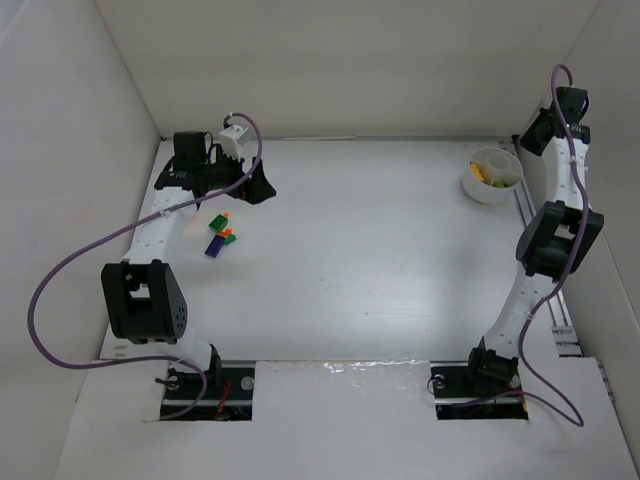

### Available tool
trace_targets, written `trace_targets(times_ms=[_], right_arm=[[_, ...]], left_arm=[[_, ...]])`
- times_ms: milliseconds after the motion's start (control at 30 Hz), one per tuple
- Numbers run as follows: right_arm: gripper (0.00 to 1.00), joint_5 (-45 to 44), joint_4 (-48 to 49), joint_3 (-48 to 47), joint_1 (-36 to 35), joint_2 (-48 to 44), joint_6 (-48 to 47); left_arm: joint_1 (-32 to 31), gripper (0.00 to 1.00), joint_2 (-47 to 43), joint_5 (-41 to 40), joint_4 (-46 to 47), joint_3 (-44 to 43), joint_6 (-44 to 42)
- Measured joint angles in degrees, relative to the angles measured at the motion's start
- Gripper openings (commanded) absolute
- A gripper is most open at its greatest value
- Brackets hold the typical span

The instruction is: Sort the legos into containers by color

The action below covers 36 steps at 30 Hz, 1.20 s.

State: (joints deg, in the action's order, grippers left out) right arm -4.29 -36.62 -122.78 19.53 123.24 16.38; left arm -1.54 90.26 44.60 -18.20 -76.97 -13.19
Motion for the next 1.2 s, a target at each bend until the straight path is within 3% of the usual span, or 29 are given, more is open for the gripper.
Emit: trace_targets(times_ms=[200,1200], right_arm=[[0.0,0.0,0.2,-1.7,0.0,4.1,-0.1],[0.0,0.3,-0.6,-4.6,0.0,8.9,-0.2]], left_arm=[[0.0,0.99,0.0,0.0,0.1,0.0,0.0],[0.0,0.99,1.6,0.9,0.2,0.0,0.0]])
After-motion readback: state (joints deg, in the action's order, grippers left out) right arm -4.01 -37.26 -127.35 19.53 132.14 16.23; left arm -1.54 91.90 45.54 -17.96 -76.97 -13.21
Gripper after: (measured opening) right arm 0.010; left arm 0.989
